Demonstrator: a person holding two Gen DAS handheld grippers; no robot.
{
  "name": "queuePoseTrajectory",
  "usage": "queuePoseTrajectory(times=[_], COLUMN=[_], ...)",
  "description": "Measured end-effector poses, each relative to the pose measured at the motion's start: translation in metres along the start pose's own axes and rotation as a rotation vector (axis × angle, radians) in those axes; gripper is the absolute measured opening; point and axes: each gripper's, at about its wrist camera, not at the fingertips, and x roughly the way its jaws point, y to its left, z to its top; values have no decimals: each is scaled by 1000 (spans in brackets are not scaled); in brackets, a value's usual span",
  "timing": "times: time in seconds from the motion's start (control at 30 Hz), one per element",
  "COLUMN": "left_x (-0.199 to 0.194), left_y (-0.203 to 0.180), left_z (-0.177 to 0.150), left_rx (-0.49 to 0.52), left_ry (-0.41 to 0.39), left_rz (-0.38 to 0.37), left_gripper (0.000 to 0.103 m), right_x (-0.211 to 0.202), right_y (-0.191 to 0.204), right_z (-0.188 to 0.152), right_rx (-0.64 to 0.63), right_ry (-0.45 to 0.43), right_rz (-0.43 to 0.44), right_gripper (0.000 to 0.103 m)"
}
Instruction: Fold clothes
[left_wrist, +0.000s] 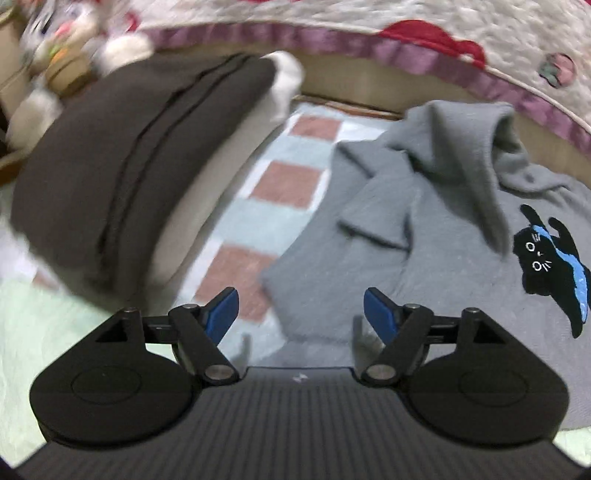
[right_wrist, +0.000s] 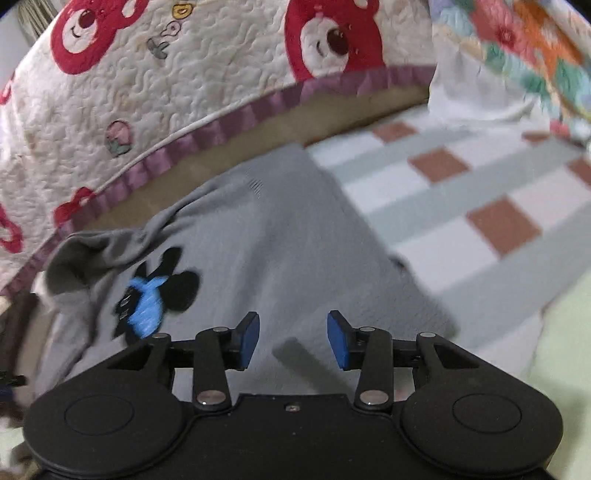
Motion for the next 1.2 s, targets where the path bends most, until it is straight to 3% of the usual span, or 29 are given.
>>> queuePoseTrajectory(times=[0.13,0.17,0.27,0.37,0.5,0.6,0.7,0.8,0.9,0.97,1.07,1.2], left_x=[4,9,17,4,-12,-29,-41,-44,-35,-26,-20,-18], left_y=[18,18,9,-2,-30,-45,-50,-49,-51,-54,-59,-69], left_z=[-1,-2,-5,-7,-6,-12,-25,-39,-53,-56,-56,-68], left_rx=[-124,-137,-105,-34,210,426,609,700,791,816,838,912], left_ry=[42,52,89,72,117,119,147,195,199,201,212,204], left_rz=[-74,-78,-57,-89,-184,-195,-209,-234,-152,-103,-115,-98], left_gripper=[74,74,71,71,61,55,55,55,56,56,56,56], right_x=[0,2,24,37,16,8,14,25,30,29,26,24], right_y=[50,63,96,139,182,190,181,156,123,99,73,72], right_z=[2,-1,-16,-29,-34,-38,-54,-59,-50,-43,-38,-47], right_rx=[-207,-218,-195,-336,-610,-731,-789,-740,-605,-448,-289,-359], right_ry=[40,24,66,145,143,105,120,162,170,169,178,150], right_rz=[60,56,86,195,304,235,131,55,-10,-24,15,-9], right_gripper=[48,53,55,54,55,69,69,69,69,69,69,69])
